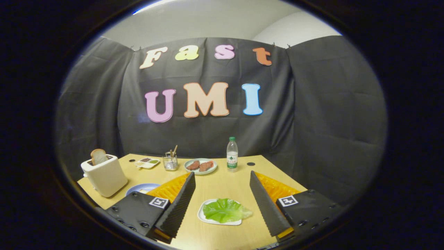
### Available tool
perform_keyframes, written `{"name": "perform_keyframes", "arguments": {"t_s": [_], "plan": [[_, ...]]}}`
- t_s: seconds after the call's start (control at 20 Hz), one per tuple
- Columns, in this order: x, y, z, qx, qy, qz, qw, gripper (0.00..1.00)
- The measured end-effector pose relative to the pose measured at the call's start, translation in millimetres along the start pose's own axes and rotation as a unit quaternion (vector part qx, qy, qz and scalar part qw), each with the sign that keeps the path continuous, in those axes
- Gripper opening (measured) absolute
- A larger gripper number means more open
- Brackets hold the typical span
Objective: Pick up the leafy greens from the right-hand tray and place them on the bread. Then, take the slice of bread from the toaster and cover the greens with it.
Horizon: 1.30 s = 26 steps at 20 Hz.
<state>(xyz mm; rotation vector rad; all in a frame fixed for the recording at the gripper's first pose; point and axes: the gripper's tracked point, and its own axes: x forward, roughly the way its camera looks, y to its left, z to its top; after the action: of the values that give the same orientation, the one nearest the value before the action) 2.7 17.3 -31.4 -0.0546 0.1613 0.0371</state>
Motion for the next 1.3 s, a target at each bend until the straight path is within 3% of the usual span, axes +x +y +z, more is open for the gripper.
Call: {"name": "perform_keyframes", "arguments": {"t_s": [0.3, 0.4, 0.75, 1.05, 1.3], "plan": [[14, -5, -19, -0.003, 0.052, 0.005, 0.999, 0.98], [25, -17, -33, -0.019, 0.081, -0.011, 0.996, 0.98], [67, -48, -103, -0.026, 0.196, -0.043, 0.979, 1.00], [85, -89, -168, 0.043, 0.288, -0.082, 0.953, 1.00], [93, -97, -202, 0.118, 0.327, -0.082, 0.934, 0.96]]}}
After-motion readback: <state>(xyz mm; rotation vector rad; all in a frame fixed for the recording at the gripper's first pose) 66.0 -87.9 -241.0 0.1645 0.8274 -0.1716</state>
